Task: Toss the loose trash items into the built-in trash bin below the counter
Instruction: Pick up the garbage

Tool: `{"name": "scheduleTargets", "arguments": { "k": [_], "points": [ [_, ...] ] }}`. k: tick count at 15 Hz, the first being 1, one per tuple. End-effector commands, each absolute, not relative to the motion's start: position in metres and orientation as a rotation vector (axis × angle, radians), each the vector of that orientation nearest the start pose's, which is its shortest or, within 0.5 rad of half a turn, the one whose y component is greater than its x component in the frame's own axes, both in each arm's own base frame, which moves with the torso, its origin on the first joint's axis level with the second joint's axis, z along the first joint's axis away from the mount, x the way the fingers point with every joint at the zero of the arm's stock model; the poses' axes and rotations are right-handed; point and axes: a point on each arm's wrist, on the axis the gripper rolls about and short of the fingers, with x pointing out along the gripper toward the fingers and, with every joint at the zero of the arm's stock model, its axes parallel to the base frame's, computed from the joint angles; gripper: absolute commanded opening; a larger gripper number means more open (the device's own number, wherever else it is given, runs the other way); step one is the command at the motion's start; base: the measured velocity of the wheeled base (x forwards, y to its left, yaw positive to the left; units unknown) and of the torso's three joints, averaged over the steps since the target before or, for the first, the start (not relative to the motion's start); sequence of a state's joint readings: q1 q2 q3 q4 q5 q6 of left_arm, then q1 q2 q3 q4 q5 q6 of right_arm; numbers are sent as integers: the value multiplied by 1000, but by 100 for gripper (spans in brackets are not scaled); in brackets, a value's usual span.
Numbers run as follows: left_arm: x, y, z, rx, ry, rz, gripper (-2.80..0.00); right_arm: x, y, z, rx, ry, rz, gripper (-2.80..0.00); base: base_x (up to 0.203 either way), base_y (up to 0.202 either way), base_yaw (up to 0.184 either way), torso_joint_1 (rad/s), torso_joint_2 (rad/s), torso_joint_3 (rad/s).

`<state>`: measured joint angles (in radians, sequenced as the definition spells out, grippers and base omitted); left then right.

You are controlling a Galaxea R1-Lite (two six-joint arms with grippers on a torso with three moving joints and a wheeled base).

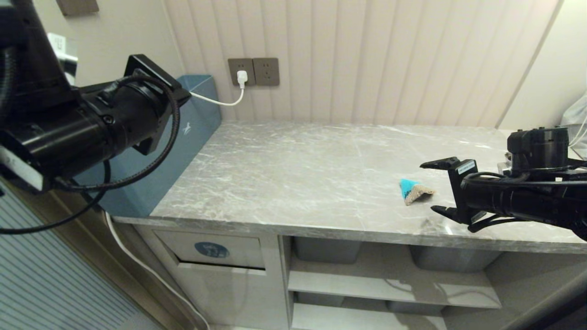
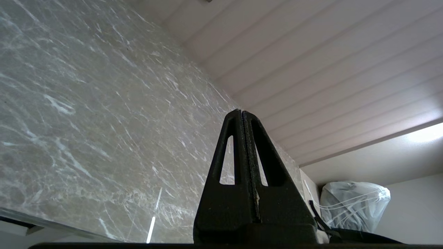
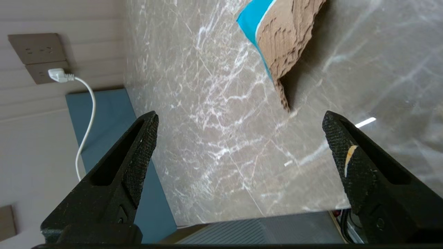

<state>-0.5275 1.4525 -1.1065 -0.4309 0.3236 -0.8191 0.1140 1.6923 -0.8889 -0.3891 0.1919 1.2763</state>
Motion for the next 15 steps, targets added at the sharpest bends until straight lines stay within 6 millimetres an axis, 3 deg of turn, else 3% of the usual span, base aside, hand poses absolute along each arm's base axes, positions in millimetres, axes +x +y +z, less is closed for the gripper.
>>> {"name": "scheduleTargets", "arguments": {
  "k": [1, 7, 15],
  "points": [
    [229, -124, 317, -855, 13, -217, -280, 309, 40, 176, 1270, 564, -17, 0, 0, 0, 0, 0, 0, 0],
    [244, -120, 317, -856, 1, -188, -280, 328, 40, 174, 1271, 542, -29, 0, 0, 0, 0, 0, 0, 0],
    [248, -119, 314, -855, 9, -176, -280, 347, 42, 166, 1267, 543, -49, 0, 0, 0, 0, 0, 0, 0]
  ]
}}
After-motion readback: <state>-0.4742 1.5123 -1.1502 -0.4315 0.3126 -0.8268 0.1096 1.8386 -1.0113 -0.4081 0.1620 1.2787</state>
